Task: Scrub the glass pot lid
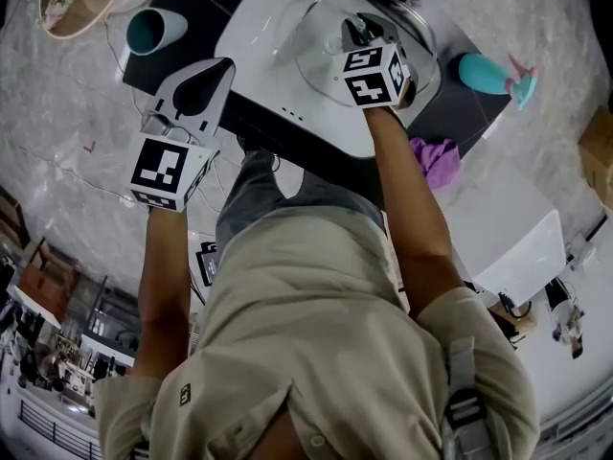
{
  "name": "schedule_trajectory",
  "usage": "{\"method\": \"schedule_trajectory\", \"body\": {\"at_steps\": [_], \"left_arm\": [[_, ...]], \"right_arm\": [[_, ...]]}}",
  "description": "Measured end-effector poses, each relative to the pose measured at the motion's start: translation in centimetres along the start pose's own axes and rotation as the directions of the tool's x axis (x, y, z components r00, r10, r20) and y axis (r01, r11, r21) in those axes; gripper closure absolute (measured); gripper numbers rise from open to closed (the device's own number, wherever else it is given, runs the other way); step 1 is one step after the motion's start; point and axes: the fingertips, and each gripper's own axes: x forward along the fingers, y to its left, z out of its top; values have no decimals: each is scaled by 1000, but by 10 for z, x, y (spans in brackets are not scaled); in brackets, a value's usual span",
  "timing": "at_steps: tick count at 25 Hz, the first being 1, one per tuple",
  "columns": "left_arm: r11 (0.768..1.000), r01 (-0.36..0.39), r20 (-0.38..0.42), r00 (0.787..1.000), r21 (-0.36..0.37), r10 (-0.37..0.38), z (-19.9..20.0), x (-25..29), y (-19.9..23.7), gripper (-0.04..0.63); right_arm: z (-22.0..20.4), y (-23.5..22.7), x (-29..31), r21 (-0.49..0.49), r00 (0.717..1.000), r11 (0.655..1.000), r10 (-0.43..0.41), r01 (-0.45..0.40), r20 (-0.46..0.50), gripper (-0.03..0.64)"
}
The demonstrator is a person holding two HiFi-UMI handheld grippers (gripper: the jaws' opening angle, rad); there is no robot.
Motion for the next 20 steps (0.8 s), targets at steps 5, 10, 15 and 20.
{"method": "schedule_trajectory", "body": {"at_steps": [5,10,15,20], "left_arm": [[1000,27,8,1000,17,-27,8,7,-1,580],[999,38,-1,999,23,-38,7,10,0,580],[999,40,-5,999,24,-40,5,10,2,580],[999,38,-9,999,19,-38,3,10,4,580]], "right_arm": [[6,-66,-34,56,989,989,-142,139,45,528],[-5,-90,-51,86,982,979,-189,185,30,526],[-13,-87,-52,90,981,977,-195,193,19,526],[-12,-88,-50,91,980,977,-197,194,16,526]]}}
